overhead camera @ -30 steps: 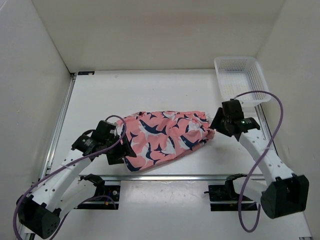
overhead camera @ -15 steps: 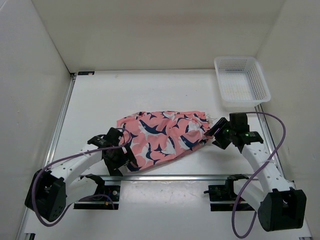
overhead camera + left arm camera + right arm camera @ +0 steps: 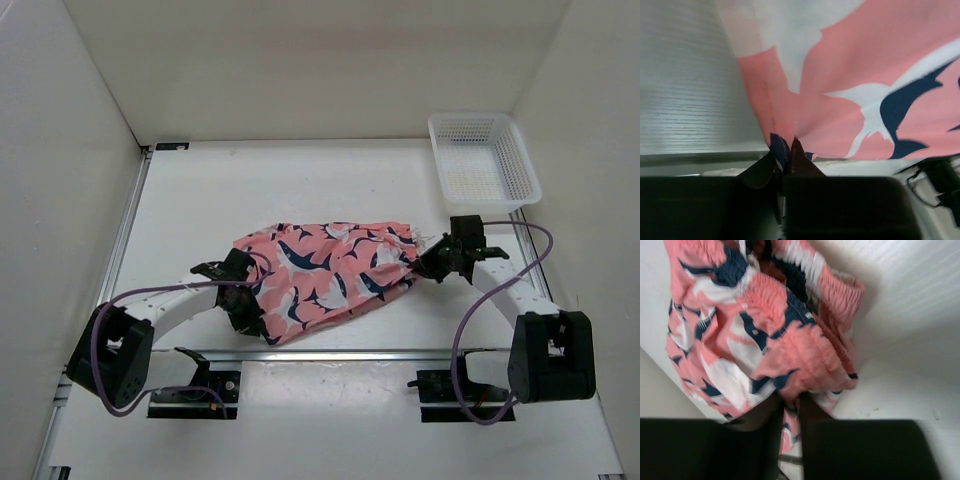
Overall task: Fold and stack the shorts
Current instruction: Fold the shorts
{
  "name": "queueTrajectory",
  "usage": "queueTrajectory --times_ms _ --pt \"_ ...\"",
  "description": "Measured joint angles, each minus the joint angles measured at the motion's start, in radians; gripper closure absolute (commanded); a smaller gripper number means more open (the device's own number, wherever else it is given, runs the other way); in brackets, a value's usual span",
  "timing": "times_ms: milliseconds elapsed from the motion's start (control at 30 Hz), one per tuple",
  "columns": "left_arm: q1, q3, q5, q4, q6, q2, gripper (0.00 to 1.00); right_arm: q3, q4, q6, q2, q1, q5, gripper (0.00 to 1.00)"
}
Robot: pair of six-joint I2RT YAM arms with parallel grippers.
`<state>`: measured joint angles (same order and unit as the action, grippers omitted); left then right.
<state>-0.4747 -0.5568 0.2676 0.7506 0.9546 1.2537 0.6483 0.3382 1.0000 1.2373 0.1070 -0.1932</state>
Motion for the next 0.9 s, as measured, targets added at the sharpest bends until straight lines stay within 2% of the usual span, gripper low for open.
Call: queueTrajectory --times_ms 67,167,367,467,567,667,733,800,833,867,900 --pt "0.0 -0.017 0.002 -0.003 -0.015 0.022 0.9 0.039 0.002 -0.01 0.03 0.008 0.027 1.0" --pt "0.034 -0.061 0.006 -0.004 -0.052 0.047 0.9 0.126 0.013 -0.042 0.09 0.019 0.062 1.0" --pt "0.167 -0.248 0.011 0.0 -0.146 0.046 0.9 0.525 0.085 -0.162 0.282 0.039 0.077 1.0" --pt "0.185 -0.313 0.011 -0.008 -0.182 0.043 0.9 0.651 0.056 -0.246 0.277 0.069 0.088 1.0" --pt "0.185 -0.313 0.01 0.002 -0.204 0.043 0.9 0.61 -0.019 -0.342 0.179 0.124 0.13 1.0" --pt "0.186 -0.282 -0.002 0.031 -0.218 0.043 0.9 0.419 -0.077 -0.383 0.042 0.158 0.181 1.0" --pt "0.186 -0.263 -0.007 0.05 -0.224 0.046 0.9 0.299 -0.069 -0.367 0.022 0.146 0.214 0.78" --pt "0.186 -0.249 -0.013 0.065 -0.232 0.047 0.9 0.2 -0.042 -0.33 0.071 0.109 0.227 0.55" --pt "0.186 -0.243 -0.018 0.071 -0.235 0.047 0.9 0.159 -0.024 -0.314 0.105 0.087 0.231 0.38" --pt "0.186 -0.24 -0.021 0.077 -0.24 0.047 0.9 0.127 0.0 -0.298 0.133 0.067 0.236 0.34" --pt "0.186 -0.238 -0.023 0.082 -0.242 0.048 0.9 0.108 0.024 -0.286 0.147 0.054 0.243 0.34"
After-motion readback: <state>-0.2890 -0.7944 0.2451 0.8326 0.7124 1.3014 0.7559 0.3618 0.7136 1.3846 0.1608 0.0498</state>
